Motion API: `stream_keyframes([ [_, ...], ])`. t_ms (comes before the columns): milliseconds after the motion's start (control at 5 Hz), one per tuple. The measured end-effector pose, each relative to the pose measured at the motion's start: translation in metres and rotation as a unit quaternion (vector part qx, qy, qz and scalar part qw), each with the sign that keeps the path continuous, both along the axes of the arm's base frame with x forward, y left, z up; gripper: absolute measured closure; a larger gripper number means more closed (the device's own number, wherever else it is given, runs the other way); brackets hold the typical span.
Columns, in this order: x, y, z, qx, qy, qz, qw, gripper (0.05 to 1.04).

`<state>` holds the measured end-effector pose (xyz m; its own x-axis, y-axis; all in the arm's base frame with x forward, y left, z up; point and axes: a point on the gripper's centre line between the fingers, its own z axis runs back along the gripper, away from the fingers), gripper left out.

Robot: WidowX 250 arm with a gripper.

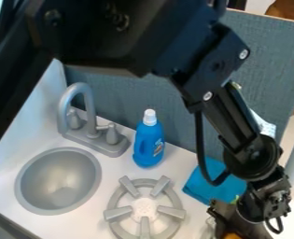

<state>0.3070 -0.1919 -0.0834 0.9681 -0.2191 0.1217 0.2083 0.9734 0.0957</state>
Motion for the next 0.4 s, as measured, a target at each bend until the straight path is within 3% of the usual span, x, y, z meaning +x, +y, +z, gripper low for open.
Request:
stream_keyframes([
  [200, -0.006, 0.029, 0.02, -0.015, 0.006, 0.033, 0.9993, 0.599],
  [400, 0.002, 0.078, 0.069, -0.061, -0.026, 0.11, 0.9917, 0.599],
])
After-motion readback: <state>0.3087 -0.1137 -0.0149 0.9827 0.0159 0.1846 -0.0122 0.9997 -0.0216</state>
